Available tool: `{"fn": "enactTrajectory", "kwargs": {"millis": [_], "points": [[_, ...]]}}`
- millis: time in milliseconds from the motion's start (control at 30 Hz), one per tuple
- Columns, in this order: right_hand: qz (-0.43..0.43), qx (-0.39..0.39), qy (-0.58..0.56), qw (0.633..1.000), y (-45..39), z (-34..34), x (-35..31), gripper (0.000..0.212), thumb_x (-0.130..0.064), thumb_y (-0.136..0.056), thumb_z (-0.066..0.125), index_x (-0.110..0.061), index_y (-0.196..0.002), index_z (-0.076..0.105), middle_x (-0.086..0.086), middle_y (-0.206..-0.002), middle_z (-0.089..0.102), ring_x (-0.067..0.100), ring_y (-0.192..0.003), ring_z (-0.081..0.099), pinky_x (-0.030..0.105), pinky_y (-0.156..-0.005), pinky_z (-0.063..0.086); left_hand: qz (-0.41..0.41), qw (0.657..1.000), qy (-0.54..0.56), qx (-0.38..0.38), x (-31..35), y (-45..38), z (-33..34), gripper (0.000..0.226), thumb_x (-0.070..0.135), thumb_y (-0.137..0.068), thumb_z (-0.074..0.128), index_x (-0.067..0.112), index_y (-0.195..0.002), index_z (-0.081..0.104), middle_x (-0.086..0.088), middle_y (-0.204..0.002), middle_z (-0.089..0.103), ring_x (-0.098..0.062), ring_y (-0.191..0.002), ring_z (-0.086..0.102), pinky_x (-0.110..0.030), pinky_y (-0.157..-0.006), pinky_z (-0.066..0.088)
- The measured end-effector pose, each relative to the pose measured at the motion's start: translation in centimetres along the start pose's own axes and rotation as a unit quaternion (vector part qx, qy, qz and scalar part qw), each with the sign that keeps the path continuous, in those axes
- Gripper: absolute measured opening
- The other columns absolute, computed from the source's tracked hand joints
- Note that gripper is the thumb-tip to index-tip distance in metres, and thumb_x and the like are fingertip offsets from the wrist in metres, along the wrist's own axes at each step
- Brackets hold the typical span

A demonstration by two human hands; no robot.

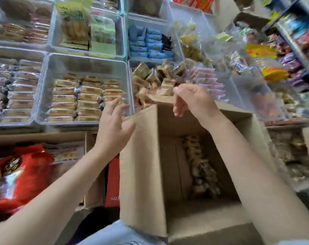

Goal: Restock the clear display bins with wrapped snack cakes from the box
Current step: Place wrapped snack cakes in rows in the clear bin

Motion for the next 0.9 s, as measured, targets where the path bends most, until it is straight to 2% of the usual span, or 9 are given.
{"fn": "enactTrajectory", "kwargs": {"millis": [67,167,267,333,467,600,700,800,900], "points": [[0.055,0.027,0.019,0.998,1.5,-2.7,4.8,0.038,-0.026,-0.096,0.049,-0.006,-0.065,0.059,0.017,-0.057,0.060,0.026,-0.054,0.059,0.031,-0.061,0.049,0.106,0.994,0.019,0.000,5.8,2.8,2.5,0.037,0.035,-0.095,0.057,0.025,-0.131,0.059,0.001,-0.153,0.041,-0.018,-0.146,0.029,-0.047,-0.121,0.022],[0.140,0.008,0.136,0.981,1.8,-3.6,13.6,0.032,-0.025,-0.096,0.053,-0.007,-0.072,0.065,0.009,-0.061,0.064,0.025,-0.059,0.062,0.032,-0.067,0.049,0.191,0.973,-0.117,-0.048,10.7,5.1,6.6,0.036,0.044,-0.098,0.048,0.032,-0.129,0.060,0.008,-0.141,0.054,-0.016,-0.142,0.040,-0.046,-0.124,0.016],[0.197,-0.029,0.300,0.933,1.3,-4.1,21.4,0.022,-0.029,-0.097,0.057,-0.014,-0.106,0.070,0.006,-0.099,0.068,0.026,-0.093,0.065,0.031,-0.078,0.049,0.164,0.952,-0.238,-0.097,10.8,5.6,9.9,0.037,0.045,-0.101,0.047,0.033,-0.134,0.057,0.011,-0.137,0.059,-0.012,-0.138,0.044,-0.042,-0.125,-0.004],[0.208,-0.059,0.361,0.907,1.2,-4.6,25.6,0.024,-0.028,-0.098,0.055,-0.016,-0.115,0.067,0.007,-0.116,0.066,0.029,-0.106,0.063,0.033,-0.084,0.051,0.169,0.935,-0.301,-0.086,10.3,5.7,10.7,0.031,0.042,-0.099,0.051,0.028,-0.121,0.067,0.006,-0.119,0.071,-0.016,-0.123,0.059,-0.044,-0.125,0.001],[0.237,-0.045,0.363,0.900,1.1,-5.6,32.7,0.041,-0.034,-0.097,0.058,-0.009,-0.129,0.053,0.017,-0.129,0.059,0.037,-0.117,0.057,0.041,-0.092,0.051,0.180,0.934,-0.308,-0.022,9.7,5.0,11.0,0.030,0.037,-0.094,0.050,0.021,-0.101,0.075,0.002,-0.093,0.076,-0.018,-0.097,0.070,-0.048,-0.123,0.021],[0.333,0.035,0.290,0.897,1.0,-4.7,37.4,0.065,-0.041,-0.093,0.065,-0.007,-0.140,0.035,0.021,-0.143,0.041,0.039,-0.131,0.044,0.044,-0.102,0.043,0.164,0.931,-0.326,-0.005,9.7,4.9,12.0,0.029,0.038,-0.096,0.050,0.024,-0.098,0.076,0.005,-0.094,0.076,-0.014,-0.098,0.070,-0.044,-0.123,0.018],[0.354,0.062,0.330,0.873,0.5,-4.0,38.4,0.080,-0.049,-0.091,0.064,-0.011,-0.149,0.024,0.023,-0.149,0.028,0.039,-0.135,0.033,0.046,-0.104,0.039,0.153,0.932,-0.328,-0.002,9.3,4.7,12.1,0.029,0.039,-0.095,0.051,0.025,-0.098,0.076,0.006,-0.095,0.076,-0.013,-0.099,0.069,-0.040,-0.124,0.015],[0.366,0.076,0.364,0.853,0.1,-4.1,39.3,0.078,-0.053,-0.094,0.057,-0.013,-0.151,0.021,0.025,-0.151,0.030,0.040,-0.137,0.032,0.047,-0.108,0.032,0.150,0.935,-0.322,0.015,9.4,4.7,11.9,0.033,0.040,-0.094,0.048,0.025,-0.096,0.077,0.005,-0.095,0.077,-0.013,-0.098,0.070,-0.040,-0.123,0.019],[0.374,0.087,0.319,0.867,0.0,-4.4,39.9,0.084,-0.052,-0.091,0.061,-0.008,-0.150,0.020,0.025,-0.150,0.034,0.040,-0.138,0.034,0.046,-0.111,0.028,0.156,0.933,-0.323,0.024,9.4,4.7,12.0,0.032,0.040,-0.093,0.049,0.025,-0.094,0.078,0.005,-0.094,0.077,-0.012,-0.096,0.070,-0.039,-0.122,0.021]]}}
Point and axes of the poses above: each hand's wrist, its own y-axis away from the middle knuckle, its own z-axis out of the palm, x = y × z, the point moved 6 cm from there along -y, towards the middle knuckle
